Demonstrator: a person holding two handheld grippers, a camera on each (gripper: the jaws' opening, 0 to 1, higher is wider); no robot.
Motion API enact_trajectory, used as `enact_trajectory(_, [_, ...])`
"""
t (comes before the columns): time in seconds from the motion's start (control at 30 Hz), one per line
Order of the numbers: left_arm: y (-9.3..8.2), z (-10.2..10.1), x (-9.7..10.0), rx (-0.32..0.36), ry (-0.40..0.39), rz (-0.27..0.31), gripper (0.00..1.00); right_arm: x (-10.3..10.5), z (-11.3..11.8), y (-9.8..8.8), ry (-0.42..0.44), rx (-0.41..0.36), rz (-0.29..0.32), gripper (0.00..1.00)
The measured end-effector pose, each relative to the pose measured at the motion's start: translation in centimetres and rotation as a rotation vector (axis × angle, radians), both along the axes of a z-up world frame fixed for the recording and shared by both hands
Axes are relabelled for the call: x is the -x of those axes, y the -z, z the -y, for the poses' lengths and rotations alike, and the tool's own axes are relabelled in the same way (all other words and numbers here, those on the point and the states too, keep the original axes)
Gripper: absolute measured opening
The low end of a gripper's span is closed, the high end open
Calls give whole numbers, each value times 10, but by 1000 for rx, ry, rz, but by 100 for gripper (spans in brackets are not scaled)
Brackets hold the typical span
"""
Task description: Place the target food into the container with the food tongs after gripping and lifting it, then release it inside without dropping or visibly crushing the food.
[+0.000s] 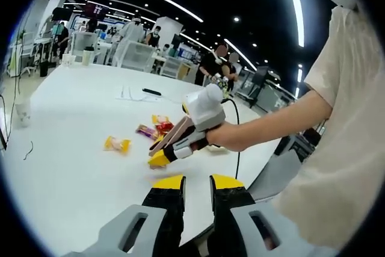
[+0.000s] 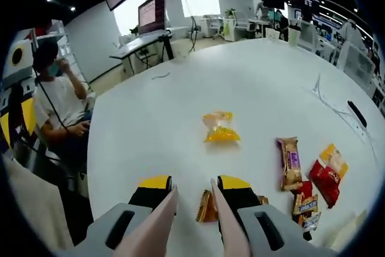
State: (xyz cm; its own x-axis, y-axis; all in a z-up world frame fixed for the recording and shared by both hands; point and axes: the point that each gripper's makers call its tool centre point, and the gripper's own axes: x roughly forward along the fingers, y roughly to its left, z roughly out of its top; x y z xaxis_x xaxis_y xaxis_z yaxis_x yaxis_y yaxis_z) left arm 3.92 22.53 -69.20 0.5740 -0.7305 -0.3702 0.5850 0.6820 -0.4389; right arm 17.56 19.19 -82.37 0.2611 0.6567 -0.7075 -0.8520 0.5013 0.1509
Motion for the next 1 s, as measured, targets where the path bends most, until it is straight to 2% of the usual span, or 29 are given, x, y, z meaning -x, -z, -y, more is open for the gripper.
enact_trajectory(0.37, [1, 5, -5, 2, 2, -5, 15, 4, 4, 7, 7, -1, -21, 30])
enact_trajectory(0.47, [2, 7, -6, 4, 11, -3, 15, 8, 6, 7, -2, 15, 2, 30])
enact_trajectory(1.0, [-1, 6, -6, -2, 30, 9, 16, 19, 22, 8, 33, 27, 0, 30])
